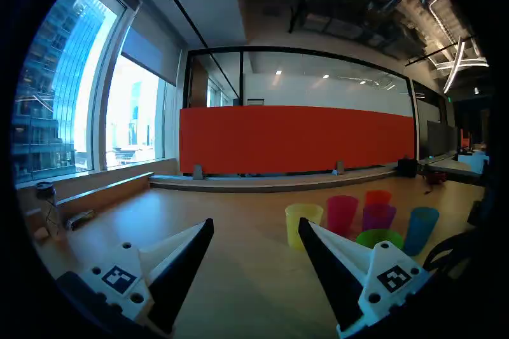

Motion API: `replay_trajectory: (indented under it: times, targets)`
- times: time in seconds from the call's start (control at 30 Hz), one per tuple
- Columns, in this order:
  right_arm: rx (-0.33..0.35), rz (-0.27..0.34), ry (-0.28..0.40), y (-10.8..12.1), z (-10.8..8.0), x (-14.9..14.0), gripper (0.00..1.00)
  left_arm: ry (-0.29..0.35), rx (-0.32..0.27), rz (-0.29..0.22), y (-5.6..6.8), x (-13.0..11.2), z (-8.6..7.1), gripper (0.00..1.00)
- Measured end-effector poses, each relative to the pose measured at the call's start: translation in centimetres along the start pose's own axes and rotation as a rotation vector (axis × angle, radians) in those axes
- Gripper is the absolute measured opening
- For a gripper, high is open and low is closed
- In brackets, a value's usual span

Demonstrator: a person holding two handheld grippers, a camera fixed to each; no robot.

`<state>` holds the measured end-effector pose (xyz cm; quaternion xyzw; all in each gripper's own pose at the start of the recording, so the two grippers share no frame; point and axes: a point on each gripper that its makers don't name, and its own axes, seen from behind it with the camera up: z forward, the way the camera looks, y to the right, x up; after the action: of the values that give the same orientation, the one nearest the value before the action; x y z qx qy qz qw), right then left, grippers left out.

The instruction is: Pour water

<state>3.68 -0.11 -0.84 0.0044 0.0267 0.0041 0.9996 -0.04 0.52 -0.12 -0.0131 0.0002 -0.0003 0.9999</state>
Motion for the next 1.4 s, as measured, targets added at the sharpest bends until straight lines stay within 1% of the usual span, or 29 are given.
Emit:
replay_trajectory:
  times: [0.1,0.3,0.4,0.87,1.17,1.4]
  targets:
    - [0.003,0.000,0.008,-0.1,0.2,-0.3,0.99,0.000,0.000,0.000,0.0,0.0,0.0,0.99]
    - [0.012,0.020,0.010,-0.2,0.5,-0.5,0.99,0.000,0.000,0.000,0.0,0.0,0.0,0.99]
    - [0.011,0.015,0.010,-0.1,0.6,-0.9,0.99,0.000,0.000,0.000,0.0,0.0,0.0,0.99]
    - [-0.013,0.006,-0.032,0.2,0.9,-3.0,0.99,0.000,0.000,0.001,0.0,0.0,0.0,0.99]
    - [-0.021,-0.007,-0.051,0.4,0.9,-3.6,0.99,0.000,0.000,0.001,0.0,0.0,0.0,0.99]
    - [-0.021,-0.010,-0.051,0.3,0.8,-3.5,0.99,0.000,0.000,0.000,0.0,0.0,0.0,0.99]
